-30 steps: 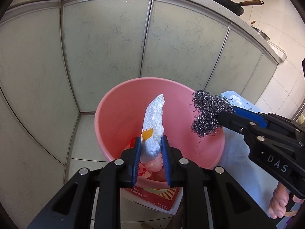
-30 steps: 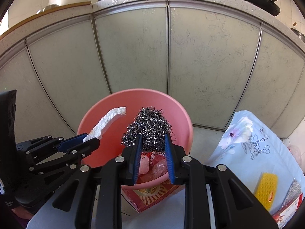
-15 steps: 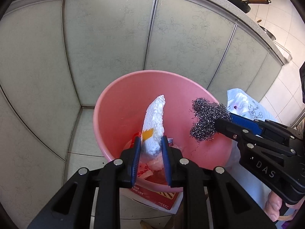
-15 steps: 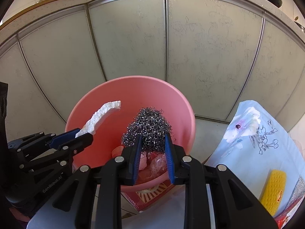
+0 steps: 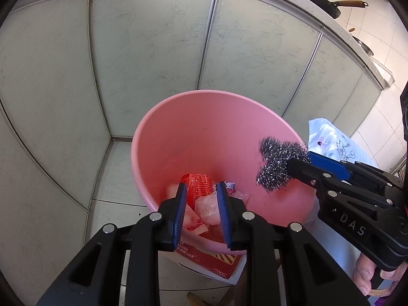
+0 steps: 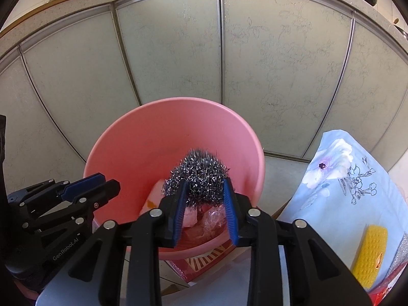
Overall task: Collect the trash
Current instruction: 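Open the left tool to drop the foam strip while the right tool drops the steel wool, then move both open tools back from the bucket to the table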
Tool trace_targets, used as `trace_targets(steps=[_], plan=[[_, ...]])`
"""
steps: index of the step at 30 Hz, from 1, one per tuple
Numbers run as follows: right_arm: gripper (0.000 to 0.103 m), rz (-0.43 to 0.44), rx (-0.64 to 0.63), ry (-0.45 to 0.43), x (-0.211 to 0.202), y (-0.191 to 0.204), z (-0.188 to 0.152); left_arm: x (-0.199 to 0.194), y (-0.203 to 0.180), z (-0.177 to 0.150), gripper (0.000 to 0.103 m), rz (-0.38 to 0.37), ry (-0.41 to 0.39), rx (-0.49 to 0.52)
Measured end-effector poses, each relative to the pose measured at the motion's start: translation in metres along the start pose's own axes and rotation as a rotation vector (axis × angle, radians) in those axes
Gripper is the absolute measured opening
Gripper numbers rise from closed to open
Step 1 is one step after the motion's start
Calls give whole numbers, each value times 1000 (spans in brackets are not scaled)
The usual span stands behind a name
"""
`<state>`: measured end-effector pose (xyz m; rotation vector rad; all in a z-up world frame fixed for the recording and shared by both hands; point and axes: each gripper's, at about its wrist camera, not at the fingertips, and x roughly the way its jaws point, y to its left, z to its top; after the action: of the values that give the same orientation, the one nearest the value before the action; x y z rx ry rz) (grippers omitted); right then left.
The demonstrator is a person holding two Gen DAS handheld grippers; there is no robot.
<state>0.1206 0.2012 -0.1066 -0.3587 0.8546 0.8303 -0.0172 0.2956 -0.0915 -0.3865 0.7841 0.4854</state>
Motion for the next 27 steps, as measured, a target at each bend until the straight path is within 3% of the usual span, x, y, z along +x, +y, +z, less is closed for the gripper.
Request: trace_targets(steps=[8,12,27], plan=[[33,11,2,5,-2,2,-2,-2,1,-2,31,-1,-4,-4],[42,28,14,2,-3,1,0,-4,0,-2,35,-1,-8,-5],[42,27,6,-14,-12,3,-2,-10,0,-3,35,-2,-18,1]])
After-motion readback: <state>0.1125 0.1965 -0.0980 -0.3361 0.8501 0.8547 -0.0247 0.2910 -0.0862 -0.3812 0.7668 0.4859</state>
